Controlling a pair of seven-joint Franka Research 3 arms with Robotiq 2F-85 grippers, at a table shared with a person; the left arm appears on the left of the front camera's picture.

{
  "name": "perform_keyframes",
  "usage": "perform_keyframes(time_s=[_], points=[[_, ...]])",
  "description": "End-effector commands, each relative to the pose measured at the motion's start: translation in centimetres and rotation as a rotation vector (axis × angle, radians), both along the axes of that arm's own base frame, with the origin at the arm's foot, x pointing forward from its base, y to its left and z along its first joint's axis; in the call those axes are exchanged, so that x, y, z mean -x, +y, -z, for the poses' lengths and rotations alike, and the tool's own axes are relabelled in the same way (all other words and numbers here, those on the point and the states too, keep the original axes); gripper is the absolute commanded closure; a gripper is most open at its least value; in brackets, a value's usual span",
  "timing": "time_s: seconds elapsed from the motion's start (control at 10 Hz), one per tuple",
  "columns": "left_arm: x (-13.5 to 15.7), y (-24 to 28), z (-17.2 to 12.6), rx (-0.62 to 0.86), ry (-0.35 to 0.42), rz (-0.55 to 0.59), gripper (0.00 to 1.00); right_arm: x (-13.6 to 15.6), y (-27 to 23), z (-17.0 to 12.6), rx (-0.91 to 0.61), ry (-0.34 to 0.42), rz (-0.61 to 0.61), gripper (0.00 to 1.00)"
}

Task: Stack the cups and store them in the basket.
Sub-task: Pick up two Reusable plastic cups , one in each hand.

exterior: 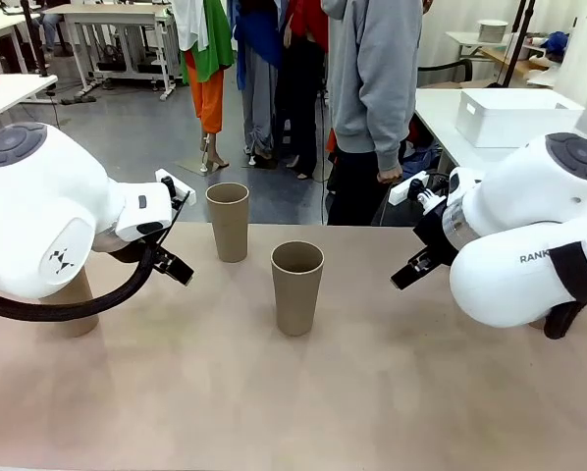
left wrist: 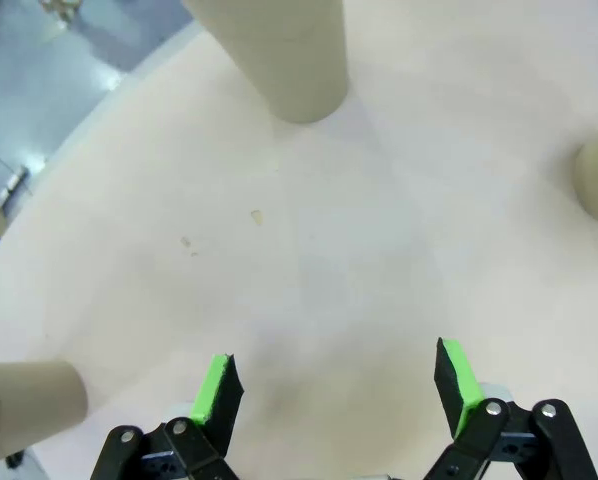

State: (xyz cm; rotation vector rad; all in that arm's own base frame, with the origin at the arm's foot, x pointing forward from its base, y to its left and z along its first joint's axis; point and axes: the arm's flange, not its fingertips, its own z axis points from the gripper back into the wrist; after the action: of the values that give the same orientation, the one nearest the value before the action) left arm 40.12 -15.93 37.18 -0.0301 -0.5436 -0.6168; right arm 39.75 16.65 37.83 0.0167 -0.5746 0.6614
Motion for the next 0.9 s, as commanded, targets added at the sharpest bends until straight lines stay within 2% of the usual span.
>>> perform_keyframes(time_s=[0.0, 0.2, 0.3, 0.4, 0.5, 0.6, 0.8], points=[[1.5, -5.5, -2.4, -0.024, 0.044, 0.020, 0.00, -1.8, 0.3, -6.1, 0.032, -0.021, 0.023, 0.00], [3.8, -12.5, -5.7, -0.120, 0.109, 0.027, 0.00, -3.1, -0.7, -13.3, -0.028, 0.028, -0.028, 0.00], [4.3, -15.6, -7.9, -0.136, 0.146, 0.028, 0.00, -2.8, -2.0, -16.1, -0.064, 0.026, -0.054, 0.00], [4.2, -18.1, -10.1, -0.139, 0.145, 0.039, 0.00, -2.5, -3.5, -17.9, -0.088, 0.021, -0.065, 0.00], [3.7, -19.3, -11.0, -0.126, 0.108, 0.034, 0.00, -2.2, -4.6, -18.4, -0.081, 0.051, -0.055, 0.00], [6.4, -16.0, -8.3, -0.118, 0.127, 0.052, 0.00, -2.2, -1.5, -17.4, -0.059, -0.005, -0.020, 0.00], [6.4, -16.0, -8.3, -0.118, 0.127, 0.052, 0.00, -2.2, -1.5, -17.4, -0.059, -0.005, -0.020, 0.00]])
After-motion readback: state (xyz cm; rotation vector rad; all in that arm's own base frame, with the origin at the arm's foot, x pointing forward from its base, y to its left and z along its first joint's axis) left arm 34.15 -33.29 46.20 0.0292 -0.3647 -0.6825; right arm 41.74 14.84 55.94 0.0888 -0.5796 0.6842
